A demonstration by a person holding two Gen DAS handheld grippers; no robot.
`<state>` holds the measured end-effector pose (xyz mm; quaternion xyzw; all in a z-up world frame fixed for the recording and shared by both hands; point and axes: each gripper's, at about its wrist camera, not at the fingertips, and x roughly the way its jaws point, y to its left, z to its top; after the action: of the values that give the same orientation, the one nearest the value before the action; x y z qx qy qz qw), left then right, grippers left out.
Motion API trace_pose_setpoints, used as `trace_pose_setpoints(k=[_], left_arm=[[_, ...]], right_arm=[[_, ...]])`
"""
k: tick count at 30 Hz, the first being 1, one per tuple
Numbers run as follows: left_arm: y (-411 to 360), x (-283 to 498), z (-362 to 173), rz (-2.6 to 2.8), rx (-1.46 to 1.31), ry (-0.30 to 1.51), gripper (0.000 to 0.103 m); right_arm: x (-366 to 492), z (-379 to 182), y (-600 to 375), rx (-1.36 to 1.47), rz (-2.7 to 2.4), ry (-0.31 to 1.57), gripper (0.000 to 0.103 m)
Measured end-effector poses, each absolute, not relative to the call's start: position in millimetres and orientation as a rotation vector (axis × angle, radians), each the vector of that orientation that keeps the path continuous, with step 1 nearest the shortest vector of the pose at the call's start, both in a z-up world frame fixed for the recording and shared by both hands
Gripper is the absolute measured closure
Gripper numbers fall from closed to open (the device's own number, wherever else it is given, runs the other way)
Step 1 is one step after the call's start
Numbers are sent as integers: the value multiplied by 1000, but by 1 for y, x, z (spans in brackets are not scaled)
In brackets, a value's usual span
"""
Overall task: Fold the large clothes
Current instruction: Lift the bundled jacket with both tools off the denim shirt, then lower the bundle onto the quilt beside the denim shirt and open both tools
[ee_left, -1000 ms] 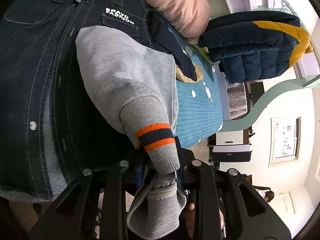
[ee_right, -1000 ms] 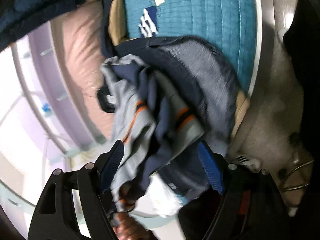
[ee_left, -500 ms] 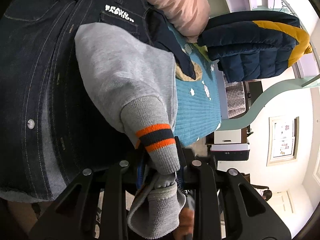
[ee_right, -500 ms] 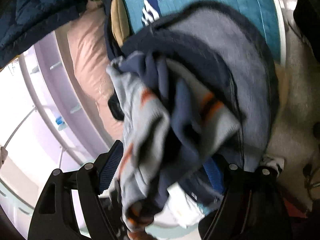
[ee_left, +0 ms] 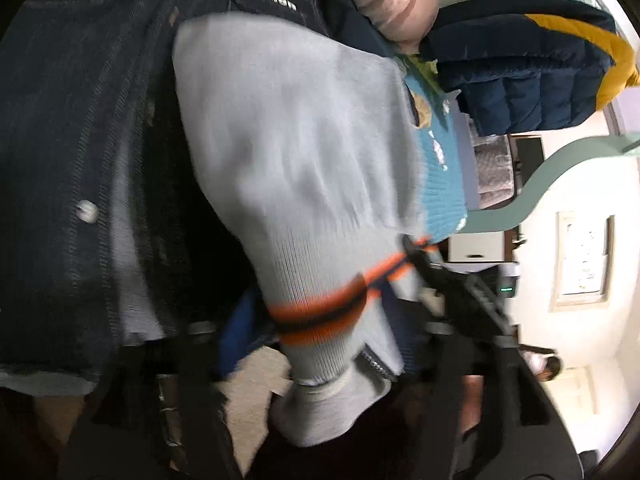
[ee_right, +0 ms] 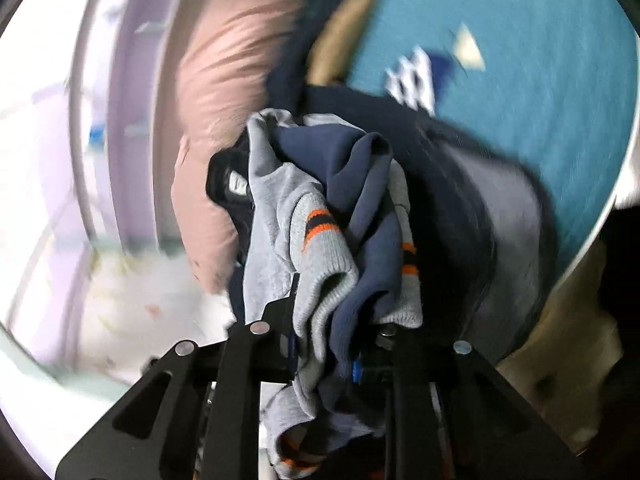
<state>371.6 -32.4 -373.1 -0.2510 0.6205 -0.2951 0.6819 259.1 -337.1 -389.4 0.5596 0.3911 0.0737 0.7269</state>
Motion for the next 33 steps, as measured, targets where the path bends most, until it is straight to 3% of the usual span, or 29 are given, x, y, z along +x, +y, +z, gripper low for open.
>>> trace_pose_setpoints(k=[3,8,15,22,23,24,27,31,32,33], left_arm=[[-26,376,-359,-687,-525,1354,25],[-44,408,-351,-697,-414,1324,24],[-122,468,-369,-728,-106,1313,24],[-151,498,-424,-770,-31,1494,25],[-149,500,-427,-775,-50,1508,27],[-149,501,-429,-786,-72,1522,40],[-151,495,-422,-824,-64,1501,58],[-159,487,-401,-843,-26,1421,75],[-162,486,-395,-865,-34,1408,88],[-166,486,-392,-878,-40,1404,87]], right_arm=[[259,-368,-361,1054,169,921,86],[259,-374,-404,843,141,1092,86],[262,-393,-422,818,158,1154,86],[262,-407,-430,865,147,1166,85],[263,-408,-429,850,144,1168,85],[263,-407,-428,842,140,1167,85],[267,-399,-421,805,139,1156,85],[269,-382,-412,763,151,1114,86],[267,-379,-414,762,154,1097,86],[266,-372,-418,759,157,1067,86]])
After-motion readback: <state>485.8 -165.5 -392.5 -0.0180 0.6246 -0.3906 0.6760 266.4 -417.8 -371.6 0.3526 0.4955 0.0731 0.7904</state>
